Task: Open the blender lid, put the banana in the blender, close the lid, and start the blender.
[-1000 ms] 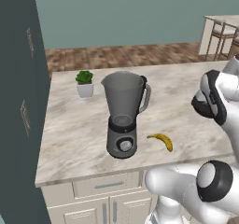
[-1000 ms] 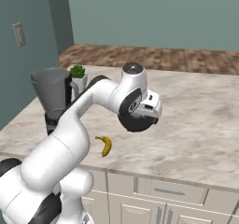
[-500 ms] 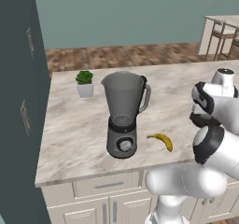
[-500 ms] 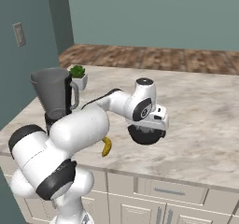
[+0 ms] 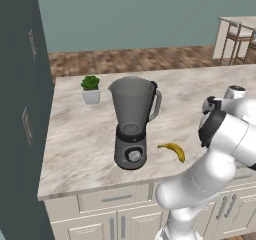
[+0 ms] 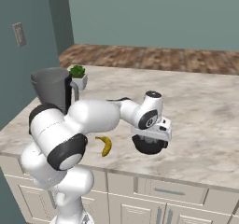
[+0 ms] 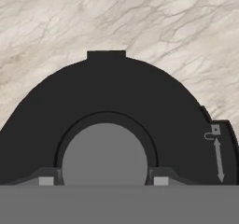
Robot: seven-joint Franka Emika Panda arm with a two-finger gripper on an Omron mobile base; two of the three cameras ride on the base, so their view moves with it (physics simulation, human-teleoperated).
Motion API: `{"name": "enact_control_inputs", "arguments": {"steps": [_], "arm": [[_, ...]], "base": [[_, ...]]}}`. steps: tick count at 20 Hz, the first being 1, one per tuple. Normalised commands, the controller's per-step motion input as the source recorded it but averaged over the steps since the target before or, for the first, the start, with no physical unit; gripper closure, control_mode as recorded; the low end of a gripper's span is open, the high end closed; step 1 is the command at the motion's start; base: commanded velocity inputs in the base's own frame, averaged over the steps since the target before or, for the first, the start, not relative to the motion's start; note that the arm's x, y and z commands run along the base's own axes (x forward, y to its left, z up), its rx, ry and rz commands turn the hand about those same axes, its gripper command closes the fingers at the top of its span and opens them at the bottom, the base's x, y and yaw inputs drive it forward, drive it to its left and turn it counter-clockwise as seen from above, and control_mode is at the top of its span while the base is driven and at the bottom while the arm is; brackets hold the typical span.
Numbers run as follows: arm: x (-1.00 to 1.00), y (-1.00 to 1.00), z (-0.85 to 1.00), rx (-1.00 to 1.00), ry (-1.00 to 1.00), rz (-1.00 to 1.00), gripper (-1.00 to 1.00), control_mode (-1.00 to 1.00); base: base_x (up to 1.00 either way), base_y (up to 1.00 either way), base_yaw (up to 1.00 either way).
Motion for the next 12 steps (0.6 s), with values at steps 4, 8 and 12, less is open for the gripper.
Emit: {"name": "enact_control_inputs", "arguments": {"steps": [4,8,12], "arm": [[0.24,-0.01,-0.32,0.03,0.0,0.0,1.0,-1.0],[0.2,0.0,-0.39,0.0,0.0,0.0,1.0,-1.0],[0.13,0.02,-0.48,0.0,0.0,0.0,1.0,-1.0]], "base": [[0.0,0.0,0.0],[0.0,0.0,0.0],[0.0,0.0,0.0]]}}
